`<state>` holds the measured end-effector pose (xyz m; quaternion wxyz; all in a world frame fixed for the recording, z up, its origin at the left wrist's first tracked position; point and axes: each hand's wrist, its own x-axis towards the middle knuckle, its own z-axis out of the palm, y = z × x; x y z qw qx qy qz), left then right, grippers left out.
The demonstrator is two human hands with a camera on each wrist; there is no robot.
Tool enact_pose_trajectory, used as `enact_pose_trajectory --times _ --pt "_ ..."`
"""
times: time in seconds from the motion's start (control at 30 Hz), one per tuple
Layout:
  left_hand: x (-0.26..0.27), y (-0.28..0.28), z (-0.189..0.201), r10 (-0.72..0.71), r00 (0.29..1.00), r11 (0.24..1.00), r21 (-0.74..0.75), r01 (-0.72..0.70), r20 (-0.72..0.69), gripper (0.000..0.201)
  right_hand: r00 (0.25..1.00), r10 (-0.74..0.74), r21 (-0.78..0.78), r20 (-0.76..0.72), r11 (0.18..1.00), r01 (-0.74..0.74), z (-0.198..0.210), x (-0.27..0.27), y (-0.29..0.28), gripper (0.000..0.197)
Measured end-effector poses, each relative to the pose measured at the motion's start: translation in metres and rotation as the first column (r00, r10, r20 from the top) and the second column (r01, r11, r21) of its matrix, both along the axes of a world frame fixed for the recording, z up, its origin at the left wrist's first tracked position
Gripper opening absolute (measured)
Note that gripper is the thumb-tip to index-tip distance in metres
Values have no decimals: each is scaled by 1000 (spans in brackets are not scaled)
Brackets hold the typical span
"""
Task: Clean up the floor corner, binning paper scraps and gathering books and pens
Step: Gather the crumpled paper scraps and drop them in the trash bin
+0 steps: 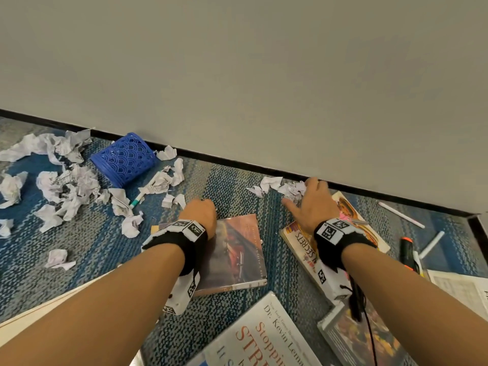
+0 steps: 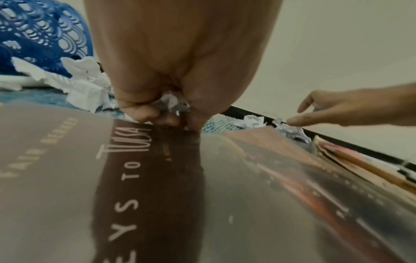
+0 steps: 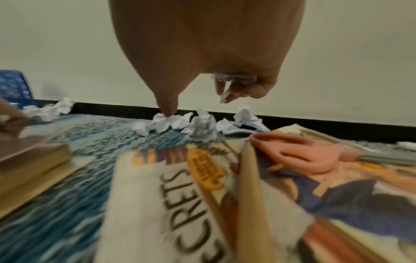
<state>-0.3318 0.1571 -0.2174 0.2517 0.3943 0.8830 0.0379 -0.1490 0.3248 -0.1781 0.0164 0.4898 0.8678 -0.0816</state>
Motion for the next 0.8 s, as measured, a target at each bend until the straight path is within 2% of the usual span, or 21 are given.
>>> enact_pose_trajectory --times 0.07,0.13,0.23,0.3,0.4,0.47,0.5,0.57,0.67,0.73,0.8 --pt "5 2 3 -2 998 998 62 6 -63 27 998 -22 107 59 994 15 -2 1 13 83" --pt "9 9 11 18 994 984 177 2 -110 23 994 -56 133 93 990 43 -6 2 25 92" --pt "14 28 25 75 997 934 351 -69 -2 17 986 -85 86 144 994 73 -15 1 35 96" --pt "19 42 32 92 993 912 393 -112 70 24 981 -76 28 177 997 73 -23 -2 37 93" --pt "26 58 29 40 993 916 394 -81 111 33 987 -71 -16 142 997 74 -32 -5 35 72" --pt "29 71 22 21 994 935 351 -59 109 31 991 -64 25 119 998 62 -35 -6 36 61" --pt "29 80 19 11 995 949 314 -43 102 39 990 -63 51 126 997 57 -36 -7 36 57" --pt "31 98 11 -64 995 966 255 43 75 53 987 -77 79 140 995 66 -38 -7 38 51" --pt "37 119 4 -216 976 962 169 213 -4 57 991 -92 11 94 996 92 -36 -7 40 43" --pt "42 126 0 -227 973 962 151 229 -27 51 993 -10 -19 119 1000 12 -33 -5 42 38" --pt "45 124 -5 -200 980 959 199 200 -24 44 973 125 -17 193 992 -124 -30 -2 40 40"
